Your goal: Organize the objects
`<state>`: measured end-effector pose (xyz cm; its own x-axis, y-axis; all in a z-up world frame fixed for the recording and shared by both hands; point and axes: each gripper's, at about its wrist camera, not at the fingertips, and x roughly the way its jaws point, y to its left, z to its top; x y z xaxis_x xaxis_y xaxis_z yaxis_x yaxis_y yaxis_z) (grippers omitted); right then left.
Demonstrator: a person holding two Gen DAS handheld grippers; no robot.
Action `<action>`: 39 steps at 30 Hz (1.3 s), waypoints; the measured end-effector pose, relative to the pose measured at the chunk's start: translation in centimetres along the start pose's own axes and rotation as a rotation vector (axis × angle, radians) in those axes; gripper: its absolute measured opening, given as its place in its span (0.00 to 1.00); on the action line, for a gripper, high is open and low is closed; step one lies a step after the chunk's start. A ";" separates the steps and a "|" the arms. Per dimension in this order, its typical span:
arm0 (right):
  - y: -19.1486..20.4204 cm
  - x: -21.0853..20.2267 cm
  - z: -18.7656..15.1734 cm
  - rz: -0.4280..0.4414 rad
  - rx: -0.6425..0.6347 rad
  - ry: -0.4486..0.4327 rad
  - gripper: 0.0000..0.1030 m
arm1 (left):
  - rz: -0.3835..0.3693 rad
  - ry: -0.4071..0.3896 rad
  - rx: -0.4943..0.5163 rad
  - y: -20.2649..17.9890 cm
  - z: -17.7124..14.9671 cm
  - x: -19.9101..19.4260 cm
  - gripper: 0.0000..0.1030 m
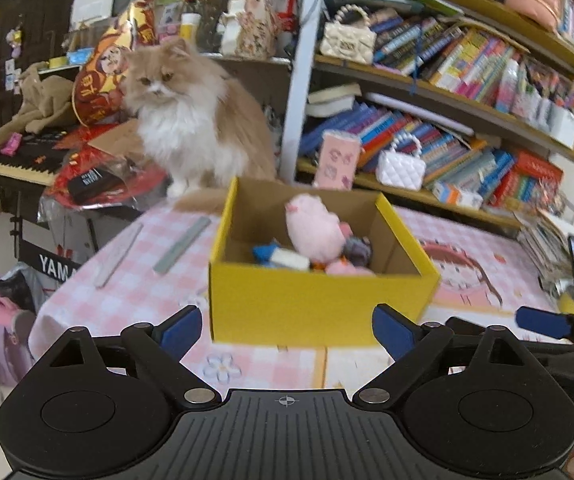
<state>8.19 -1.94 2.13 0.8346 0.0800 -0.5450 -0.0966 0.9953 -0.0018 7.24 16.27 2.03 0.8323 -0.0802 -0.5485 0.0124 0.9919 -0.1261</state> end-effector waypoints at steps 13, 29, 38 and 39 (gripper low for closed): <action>-2.7 -5.2 -5.1 -0.220 0.205 0.023 0.78 | -0.042 0.065 0.152 -4.6 -3.2 -0.9 0.92; -5.4 -6.6 -6.4 -0.307 0.288 0.039 0.83 | -0.047 0.082 0.234 -8.1 -3.9 -0.6 0.96; -5.9 -6.4 -5.9 -0.305 0.227 0.049 0.83 | -0.024 0.093 0.175 -8.8 -3.7 -0.3 0.96; -6.0 -6.3 -5.8 -0.302 0.214 0.048 0.83 | -0.019 0.095 0.167 -9.0 -3.6 -0.2 0.96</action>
<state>0.38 -8.75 0.69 0.7810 -0.2170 -0.5856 0.2704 0.9627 0.0038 4.91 7.00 0.31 0.7753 -0.1006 -0.6236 0.1266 0.9920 -0.0026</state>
